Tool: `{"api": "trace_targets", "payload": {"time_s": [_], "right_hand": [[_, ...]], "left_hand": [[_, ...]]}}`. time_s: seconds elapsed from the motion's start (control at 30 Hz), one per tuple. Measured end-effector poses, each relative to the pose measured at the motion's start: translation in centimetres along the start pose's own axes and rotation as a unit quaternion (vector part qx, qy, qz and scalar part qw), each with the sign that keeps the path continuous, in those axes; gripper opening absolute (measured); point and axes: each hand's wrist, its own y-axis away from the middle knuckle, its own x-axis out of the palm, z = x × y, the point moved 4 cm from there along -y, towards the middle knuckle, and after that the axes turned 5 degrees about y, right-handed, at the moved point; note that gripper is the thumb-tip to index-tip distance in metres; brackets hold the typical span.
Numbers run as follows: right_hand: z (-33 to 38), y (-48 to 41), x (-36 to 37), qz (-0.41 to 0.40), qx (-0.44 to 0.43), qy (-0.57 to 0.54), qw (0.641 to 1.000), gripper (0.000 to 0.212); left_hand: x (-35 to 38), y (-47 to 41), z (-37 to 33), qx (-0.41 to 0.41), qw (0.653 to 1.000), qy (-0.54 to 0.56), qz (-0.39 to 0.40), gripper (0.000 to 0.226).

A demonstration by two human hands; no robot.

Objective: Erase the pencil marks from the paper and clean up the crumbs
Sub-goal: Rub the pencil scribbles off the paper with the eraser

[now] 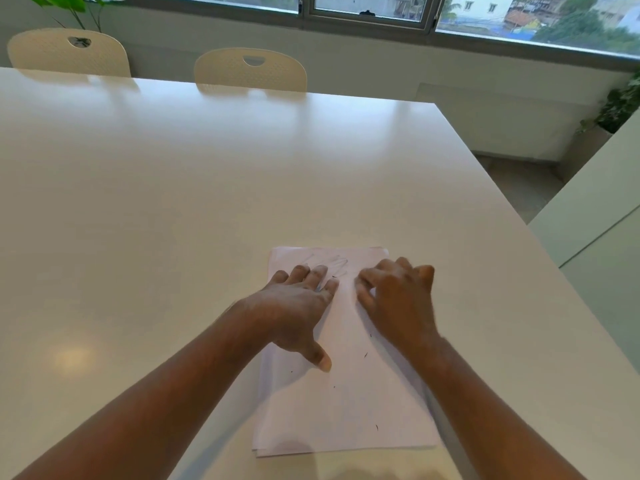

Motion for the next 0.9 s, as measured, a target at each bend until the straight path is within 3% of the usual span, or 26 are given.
{"api": "trace_targets", "payload": {"time_s": [0.13, 0.33, 0.4, 0.53, 0.73, 0.83, 0.9], "right_hand": [[3.3, 4.1, -0.9, 0.006, -0.119, -0.044, 0.992, 0.014], [-2.1, 1.3, -0.3, -0.010, 0.018, 0.013, 1.000, 0.028], [-0.8, 2.3, -0.7, -0.005, -0.005, -0.013, 1.000, 0.027], [2.9, 6.4, -1.6, 0.009, -0.143, -0.056, 0.988, 0.021], [-1.9, 2.8, -0.8, -0.021, -0.007, 0.010, 1.000, 0.026], [-0.3, 4.0, -1.4, -0.022, -0.031, -0.009, 0.999, 0.024], [1.6, 6.1, -1.9, -0.020, -0.092, -0.045, 0.995, 0.016]], "left_hand": [[0.0, 0.0, 0.0, -0.002, 1.000, 0.002, 0.003, 0.137], [0.0, 0.1, 0.1, -0.002, 1.000, 0.007, 0.001, 0.138], [0.0, 0.1, 0.1, -0.002, 1.000, 0.005, 0.002, 0.138], [0.1, 0.0, 0.1, -0.002, 1.000, 0.005, 0.007, 0.139], [0.0, 0.2, 0.1, -0.002, 1.000, 0.015, 0.006, 0.137], [0.0, 0.1, 0.2, -0.002, 1.000, 0.016, 0.005, 0.137], [0.1, 0.0, 0.3, -0.002, 1.000, 0.017, 0.004, 0.137]]}}
